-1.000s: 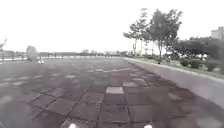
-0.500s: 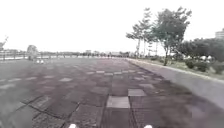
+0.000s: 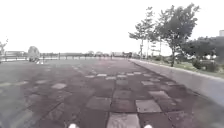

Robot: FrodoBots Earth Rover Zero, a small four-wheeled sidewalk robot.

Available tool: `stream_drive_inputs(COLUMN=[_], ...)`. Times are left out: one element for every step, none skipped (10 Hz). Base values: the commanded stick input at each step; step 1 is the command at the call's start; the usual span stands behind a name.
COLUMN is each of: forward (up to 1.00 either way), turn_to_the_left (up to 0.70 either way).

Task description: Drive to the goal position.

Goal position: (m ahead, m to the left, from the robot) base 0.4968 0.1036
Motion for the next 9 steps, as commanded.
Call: stream_drive_inputs(forward=[1.00,1.00,1.00,1.00,1.00,1.00,1.00,1.00,1.00], turn_to_the_left=[0.00,0.00,0.00,0.00,0.00,0.00,0.00,0.00,0.00])
